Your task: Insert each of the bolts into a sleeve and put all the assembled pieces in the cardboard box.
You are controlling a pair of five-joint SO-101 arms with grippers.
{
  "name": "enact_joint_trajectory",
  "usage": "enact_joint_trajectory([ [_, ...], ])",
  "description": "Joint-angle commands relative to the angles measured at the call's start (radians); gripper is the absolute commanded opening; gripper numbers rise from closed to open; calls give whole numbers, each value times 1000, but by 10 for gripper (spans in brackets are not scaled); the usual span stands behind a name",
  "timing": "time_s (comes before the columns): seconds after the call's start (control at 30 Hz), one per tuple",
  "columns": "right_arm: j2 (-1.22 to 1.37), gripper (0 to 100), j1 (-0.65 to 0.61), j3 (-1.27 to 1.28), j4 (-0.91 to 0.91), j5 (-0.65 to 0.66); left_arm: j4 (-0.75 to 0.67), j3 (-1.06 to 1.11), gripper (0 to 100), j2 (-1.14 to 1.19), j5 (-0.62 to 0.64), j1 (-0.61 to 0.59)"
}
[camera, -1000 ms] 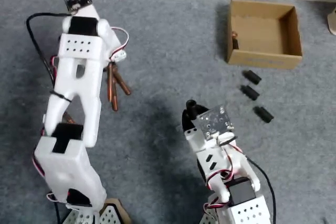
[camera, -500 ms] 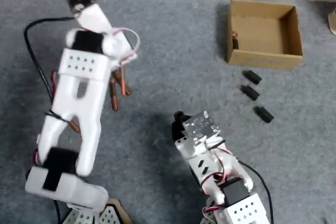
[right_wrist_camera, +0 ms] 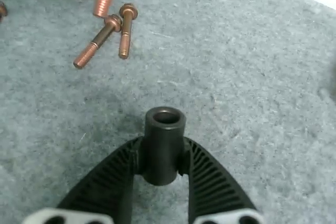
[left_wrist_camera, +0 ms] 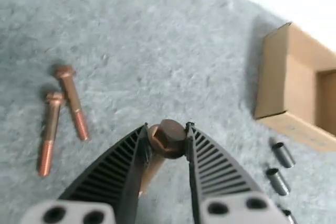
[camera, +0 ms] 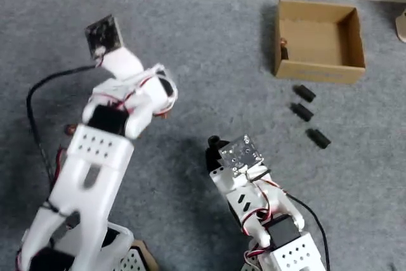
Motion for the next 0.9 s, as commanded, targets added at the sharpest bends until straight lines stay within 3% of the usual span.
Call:
enact_joint_trajectory([
  [0.0,-4,4,-7,-5,-67,-12,-106,59,5,-142,6,30],
  [0.3,-4,4,-8,54,-120,-12,-104,102,5,-285,15,170],
  [0.7,-4,4,-8,56,-120,-11,-101,102,5,-298,256,183],
  [0.87,-5,4,-8,56,-120,-11,-57,104,5,-295,282,232],
])
